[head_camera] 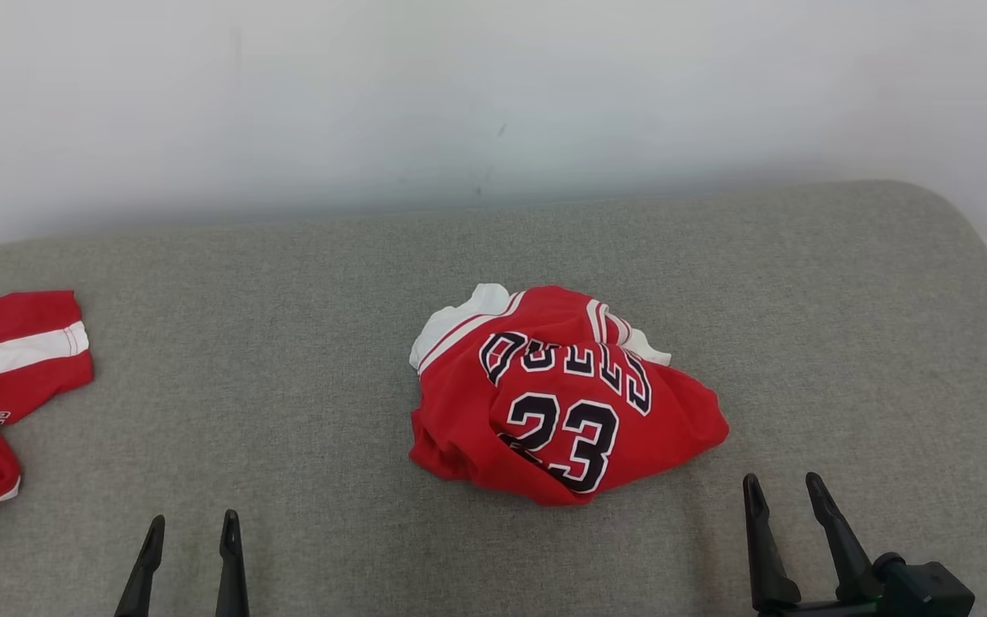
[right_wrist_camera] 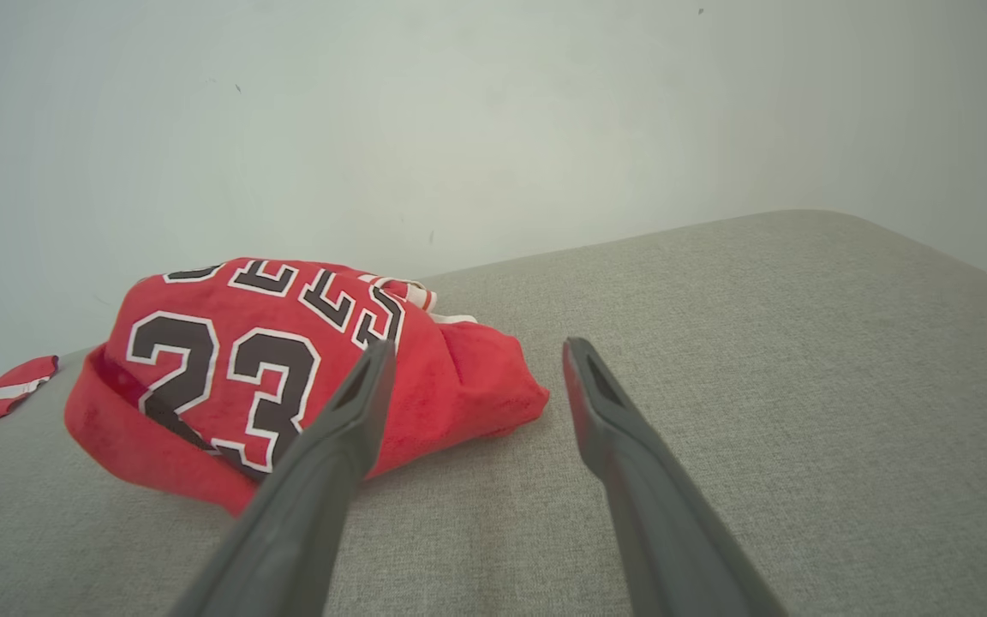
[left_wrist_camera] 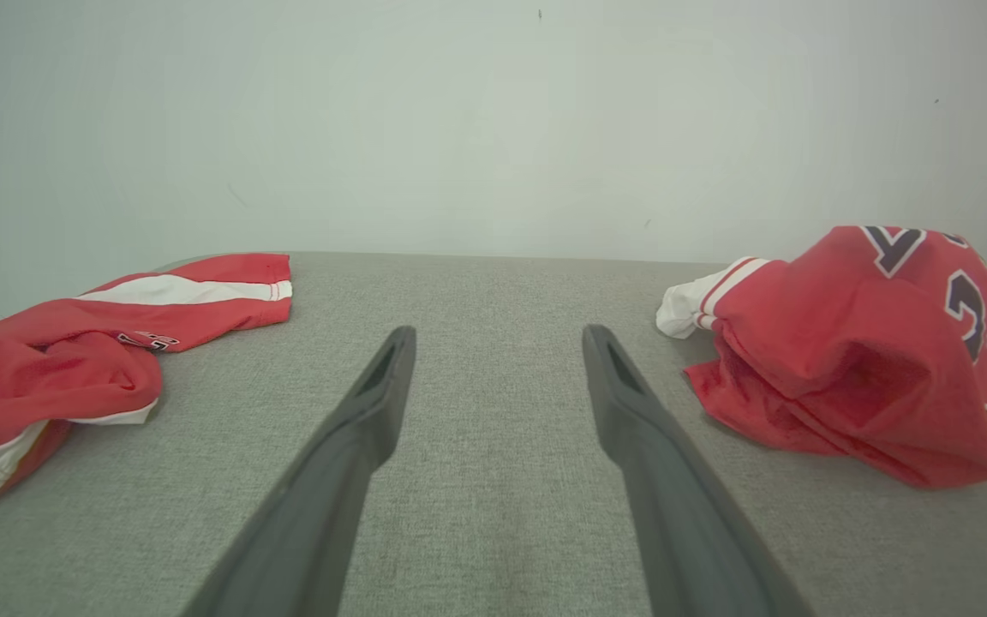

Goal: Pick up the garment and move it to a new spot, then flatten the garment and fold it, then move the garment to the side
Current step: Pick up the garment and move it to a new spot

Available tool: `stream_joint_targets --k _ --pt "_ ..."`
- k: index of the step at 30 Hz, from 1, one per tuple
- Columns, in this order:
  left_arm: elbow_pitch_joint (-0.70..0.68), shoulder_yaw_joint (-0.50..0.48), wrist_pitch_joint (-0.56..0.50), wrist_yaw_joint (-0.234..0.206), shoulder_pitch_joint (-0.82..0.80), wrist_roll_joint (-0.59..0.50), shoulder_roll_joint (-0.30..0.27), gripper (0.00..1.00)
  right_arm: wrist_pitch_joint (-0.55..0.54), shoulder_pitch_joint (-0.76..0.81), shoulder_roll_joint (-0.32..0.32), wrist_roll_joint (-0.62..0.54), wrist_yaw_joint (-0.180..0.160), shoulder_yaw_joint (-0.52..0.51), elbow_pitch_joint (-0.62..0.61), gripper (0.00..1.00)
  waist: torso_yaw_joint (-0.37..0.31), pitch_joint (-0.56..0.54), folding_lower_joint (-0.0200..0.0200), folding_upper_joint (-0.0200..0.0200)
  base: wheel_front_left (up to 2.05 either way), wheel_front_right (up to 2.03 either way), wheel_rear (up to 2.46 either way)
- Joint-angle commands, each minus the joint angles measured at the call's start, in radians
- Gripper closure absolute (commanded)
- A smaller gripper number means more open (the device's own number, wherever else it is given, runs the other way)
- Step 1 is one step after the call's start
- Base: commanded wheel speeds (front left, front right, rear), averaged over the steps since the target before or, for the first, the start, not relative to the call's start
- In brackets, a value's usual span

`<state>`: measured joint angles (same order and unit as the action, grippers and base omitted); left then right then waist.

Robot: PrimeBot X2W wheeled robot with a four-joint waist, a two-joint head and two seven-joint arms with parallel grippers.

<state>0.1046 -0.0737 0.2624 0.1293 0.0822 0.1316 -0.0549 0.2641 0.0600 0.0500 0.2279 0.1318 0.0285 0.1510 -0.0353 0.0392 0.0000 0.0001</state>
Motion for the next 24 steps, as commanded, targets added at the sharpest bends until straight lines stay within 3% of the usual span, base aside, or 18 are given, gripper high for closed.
stream_joint_targets --k 1,24 --pt "-0.004 0.000 0.003 0.001 0.013 0.000 0.003 0.00 0.001 0.006 0.001 -0.006 -0.002 0.001 0.001 0.00 -0.001 0.000 0.0000 -0.0001 0.00 0.00 0.00" --pt "0.007 0.004 0.003 0.001 0.000 0.014 0.005 0.00 0.001 0.011 0.001 -0.006 -0.002 0.004 0.003 0.00 -0.001 0.002 0.0000 -0.0001 0.00 0.00 0.00"
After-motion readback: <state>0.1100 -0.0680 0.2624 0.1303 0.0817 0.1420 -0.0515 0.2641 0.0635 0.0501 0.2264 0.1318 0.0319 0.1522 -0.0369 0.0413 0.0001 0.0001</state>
